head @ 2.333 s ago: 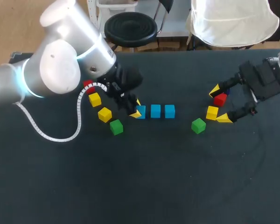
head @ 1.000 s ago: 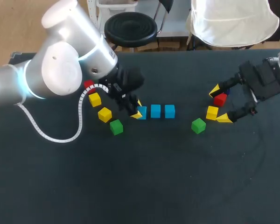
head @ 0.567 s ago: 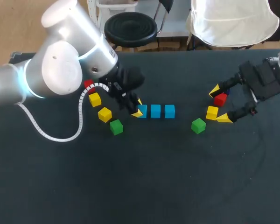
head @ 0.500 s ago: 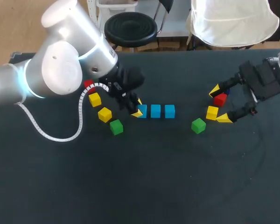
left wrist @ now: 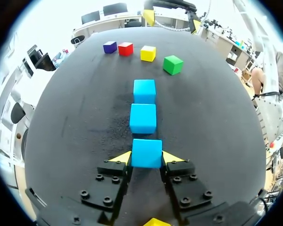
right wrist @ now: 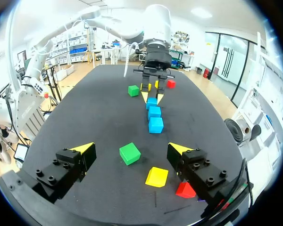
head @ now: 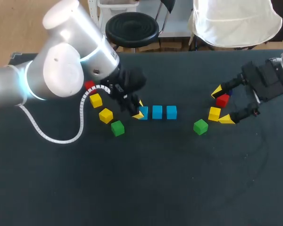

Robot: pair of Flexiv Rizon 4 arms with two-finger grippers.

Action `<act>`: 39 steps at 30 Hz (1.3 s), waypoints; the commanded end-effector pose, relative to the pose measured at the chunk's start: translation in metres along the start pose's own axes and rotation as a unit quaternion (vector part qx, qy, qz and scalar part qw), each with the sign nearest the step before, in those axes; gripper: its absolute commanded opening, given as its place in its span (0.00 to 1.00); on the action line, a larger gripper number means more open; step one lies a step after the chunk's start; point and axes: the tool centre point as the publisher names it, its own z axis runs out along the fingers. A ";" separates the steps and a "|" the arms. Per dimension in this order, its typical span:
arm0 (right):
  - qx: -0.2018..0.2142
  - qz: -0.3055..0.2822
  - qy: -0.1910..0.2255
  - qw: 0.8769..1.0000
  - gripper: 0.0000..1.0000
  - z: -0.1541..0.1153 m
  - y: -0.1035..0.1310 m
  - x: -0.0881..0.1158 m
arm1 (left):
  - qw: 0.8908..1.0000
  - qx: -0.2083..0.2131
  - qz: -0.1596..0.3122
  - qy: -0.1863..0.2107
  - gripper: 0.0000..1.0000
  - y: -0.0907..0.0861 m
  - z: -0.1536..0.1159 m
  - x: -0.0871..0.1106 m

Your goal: Place the blue cubes, place green cubes on the blue cubes, place the yellow cubes on the green cubes, then place the red cubes on the yellow cubes, and place purple cube on the red cubes.

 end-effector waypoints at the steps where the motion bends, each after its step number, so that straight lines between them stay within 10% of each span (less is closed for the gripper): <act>1: 0.000 -0.001 -0.001 1.000 1.00 0.000 0.000 0.000 | 1.000 0.001 -0.001 0.001 0.00 0.001 0.001 0.000; 32: 0.000 -0.001 -0.001 1.000 1.00 0.000 0.000 0.000 | 1.000 -0.005 -0.011 0.010 0.00 0.008 0.002 0.001; 34: 0.000 -0.001 -0.001 1.000 1.00 0.000 0.000 0.000 | 1.000 -0.008 -0.014 0.018 0.69 0.008 0.002 0.001; 36: 0.000 -0.001 -0.001 1.000 1.00 0.000 0.000 0.000 | 0.999 -0.012 -0.022 0.025 0.64 0.007 0.001 0.001; 39: 0.000 -0.001 -0.001 1.000 1.00 0.000 0.000 0.000 | 0.999 -0.011 -0.033 0.024 1.00 0.005 -0.002 0.001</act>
